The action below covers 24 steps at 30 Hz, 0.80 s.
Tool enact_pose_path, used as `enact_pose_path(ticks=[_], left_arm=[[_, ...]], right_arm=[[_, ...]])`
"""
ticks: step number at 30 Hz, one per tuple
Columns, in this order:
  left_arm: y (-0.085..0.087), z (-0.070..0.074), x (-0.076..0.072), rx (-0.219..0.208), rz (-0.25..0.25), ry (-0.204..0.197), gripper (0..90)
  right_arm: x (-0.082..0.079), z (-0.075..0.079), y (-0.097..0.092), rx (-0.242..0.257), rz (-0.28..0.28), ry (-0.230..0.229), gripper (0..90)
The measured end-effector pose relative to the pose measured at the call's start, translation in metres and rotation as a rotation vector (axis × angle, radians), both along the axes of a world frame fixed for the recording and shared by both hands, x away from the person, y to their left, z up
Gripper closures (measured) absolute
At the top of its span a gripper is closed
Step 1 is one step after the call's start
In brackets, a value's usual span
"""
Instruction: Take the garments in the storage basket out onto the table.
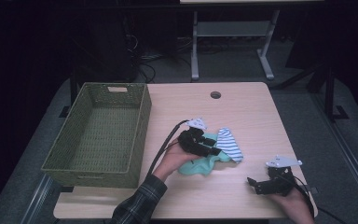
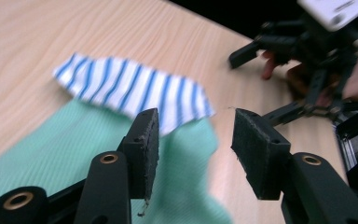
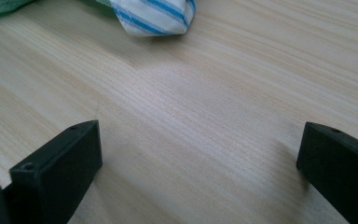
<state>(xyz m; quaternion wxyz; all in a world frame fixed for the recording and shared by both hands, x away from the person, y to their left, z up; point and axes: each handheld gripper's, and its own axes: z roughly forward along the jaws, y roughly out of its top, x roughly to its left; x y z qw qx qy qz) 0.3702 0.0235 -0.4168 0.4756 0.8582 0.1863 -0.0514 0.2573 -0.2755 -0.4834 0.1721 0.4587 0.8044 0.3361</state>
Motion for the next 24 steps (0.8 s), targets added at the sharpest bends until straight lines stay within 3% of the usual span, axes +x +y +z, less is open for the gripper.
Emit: enact_pose_path(ticks=[3, 11, 15, 24], left_arm=[[-0.011, 0.004, -0.005, 0.003, -0.02, -0.021, 50.9], [-0.043, -0.001, -0.007, 0.03, -0.014, -0.048, 50.8], [-0.055, -0.004, -0.005, 0.028, -0.019, -0.037, 52.6], [-0.074, -0.025, -0.003, 0.084, -0.03, -0.023, 52.5]], right_arm=[[0.0, 0.0, 0.0, 0.0, 0.0, 0.0, 0.0], [0.0, 0.0, 0.0, 0.005, 0.0, 0.001, 0.0], [0.0, 0.0, 0.0, 0.007, 0.001, 0.001, 0.0], [0.0, 0.0, -0.001, 0.007, 0.002, 0.0, 0.0]])
